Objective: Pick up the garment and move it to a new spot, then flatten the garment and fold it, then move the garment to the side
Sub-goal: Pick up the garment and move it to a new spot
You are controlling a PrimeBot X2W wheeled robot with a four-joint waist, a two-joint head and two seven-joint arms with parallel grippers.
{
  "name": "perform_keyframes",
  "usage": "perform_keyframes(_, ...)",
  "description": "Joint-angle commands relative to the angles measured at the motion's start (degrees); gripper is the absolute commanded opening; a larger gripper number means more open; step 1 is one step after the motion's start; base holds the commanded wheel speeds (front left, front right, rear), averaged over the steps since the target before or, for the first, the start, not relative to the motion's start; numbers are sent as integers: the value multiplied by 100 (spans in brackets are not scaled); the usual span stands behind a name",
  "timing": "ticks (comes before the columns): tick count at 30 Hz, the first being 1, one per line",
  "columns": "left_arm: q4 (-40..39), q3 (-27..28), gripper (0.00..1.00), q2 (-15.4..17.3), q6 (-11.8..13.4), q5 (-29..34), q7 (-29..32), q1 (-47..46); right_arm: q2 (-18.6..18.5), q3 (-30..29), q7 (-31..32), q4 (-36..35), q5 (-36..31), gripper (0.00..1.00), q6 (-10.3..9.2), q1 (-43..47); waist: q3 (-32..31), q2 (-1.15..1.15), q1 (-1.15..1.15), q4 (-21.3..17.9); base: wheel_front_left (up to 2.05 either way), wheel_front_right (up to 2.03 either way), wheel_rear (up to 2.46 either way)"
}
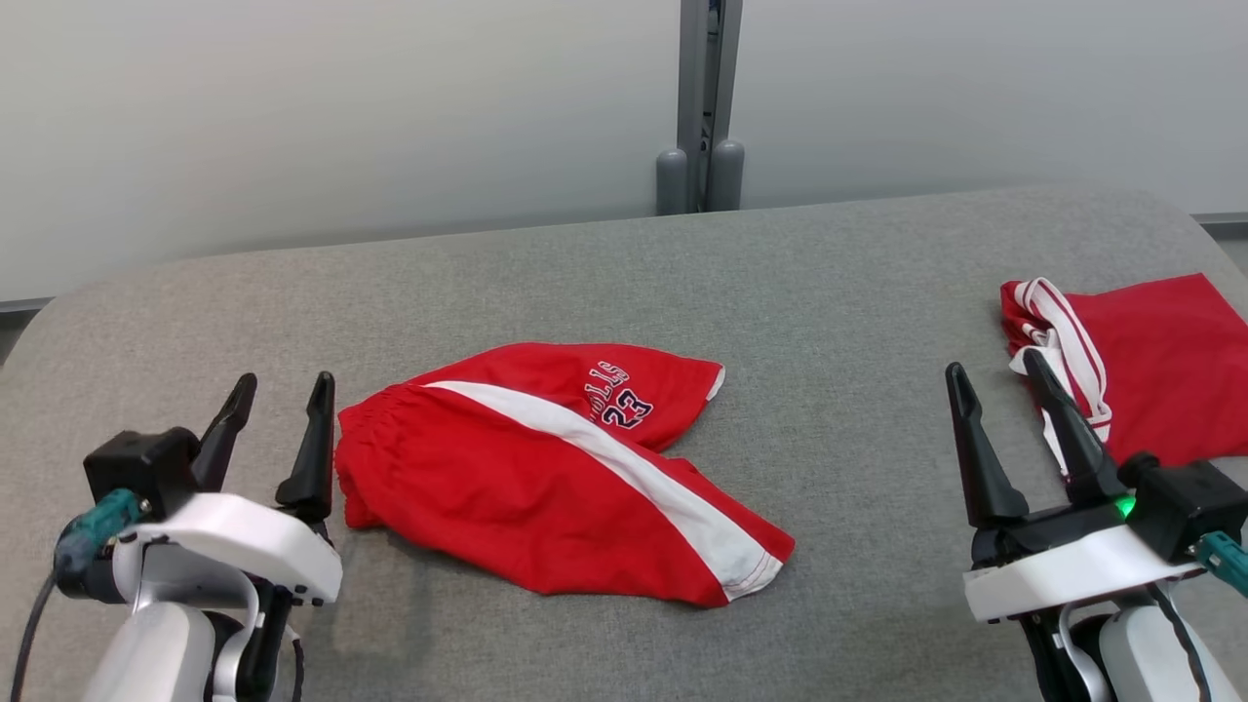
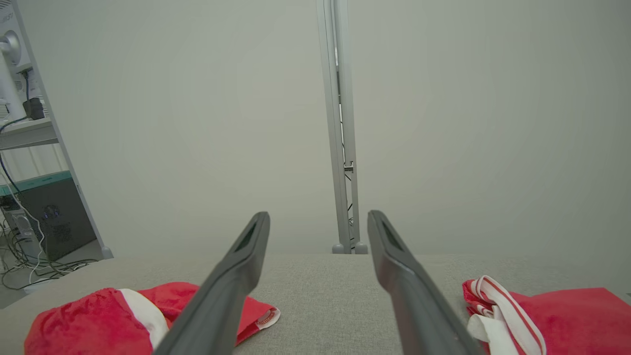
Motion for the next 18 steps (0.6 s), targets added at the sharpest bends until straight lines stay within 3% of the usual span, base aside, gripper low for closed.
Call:
perform_keyframes(1,-198,-2,100,17,96,110,-143,133,-16,2,-25,11,-16,100,2,86,-17,0,0,24,0,0,0)
perform_keyframes(9,-790,12,100,-294,558,466,-1096,961,43,34,-25,93,67,100,2,326,-53,0,0,58,0,0,0)
perform_keyframes(18,-932,16,100,-725,608,696,-1333,1390,78,51,-25,72,84,100,2,435,-65,0,0,79,0,0,0)
